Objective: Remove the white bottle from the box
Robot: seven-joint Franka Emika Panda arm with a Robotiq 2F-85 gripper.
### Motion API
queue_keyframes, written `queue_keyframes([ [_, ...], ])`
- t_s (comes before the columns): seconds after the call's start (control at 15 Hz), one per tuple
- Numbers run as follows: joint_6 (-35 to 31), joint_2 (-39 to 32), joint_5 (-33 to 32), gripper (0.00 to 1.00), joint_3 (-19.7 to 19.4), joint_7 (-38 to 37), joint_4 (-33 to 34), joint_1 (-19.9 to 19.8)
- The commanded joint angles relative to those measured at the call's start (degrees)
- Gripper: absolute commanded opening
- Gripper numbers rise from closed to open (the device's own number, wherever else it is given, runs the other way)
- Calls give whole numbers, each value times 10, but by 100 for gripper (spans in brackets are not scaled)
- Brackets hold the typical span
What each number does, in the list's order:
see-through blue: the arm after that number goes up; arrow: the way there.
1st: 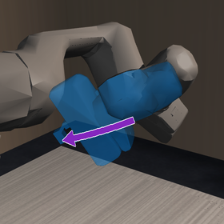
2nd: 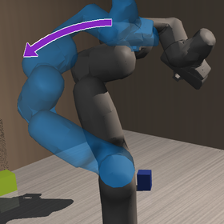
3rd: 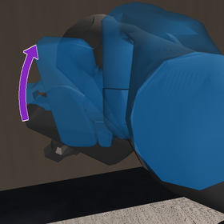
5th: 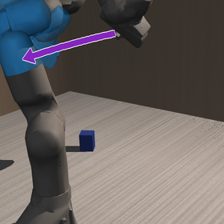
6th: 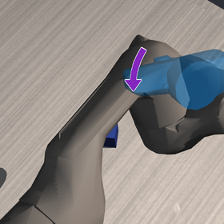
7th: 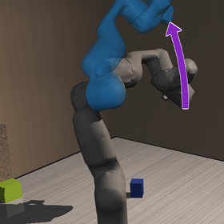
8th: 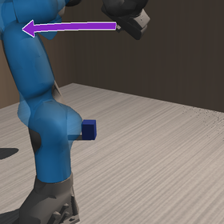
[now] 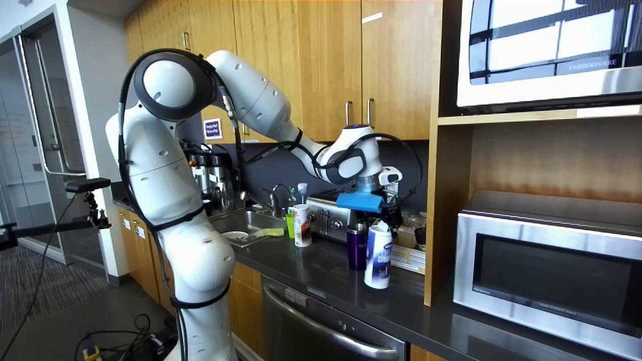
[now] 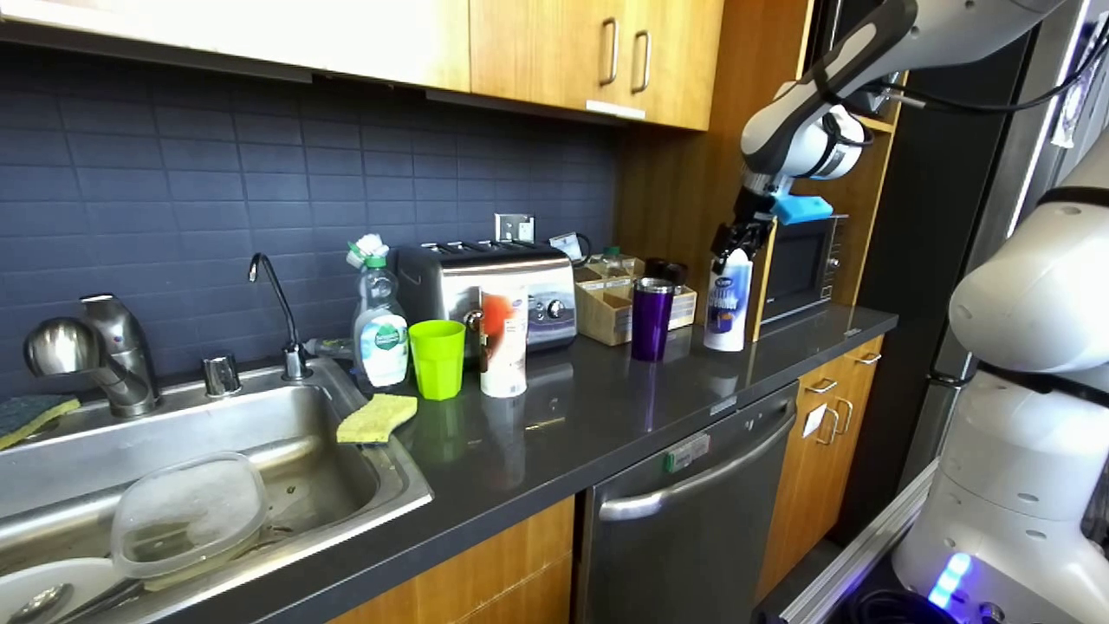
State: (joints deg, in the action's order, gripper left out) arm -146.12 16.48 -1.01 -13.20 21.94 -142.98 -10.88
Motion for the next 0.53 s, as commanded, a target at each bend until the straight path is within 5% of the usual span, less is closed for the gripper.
queue_keyframes([
  [0.0,-19,34,-15,62,-6,-11,-29,-2],
  [0.47,-22,44,-13,62,-11,-10,-47,-1],
])
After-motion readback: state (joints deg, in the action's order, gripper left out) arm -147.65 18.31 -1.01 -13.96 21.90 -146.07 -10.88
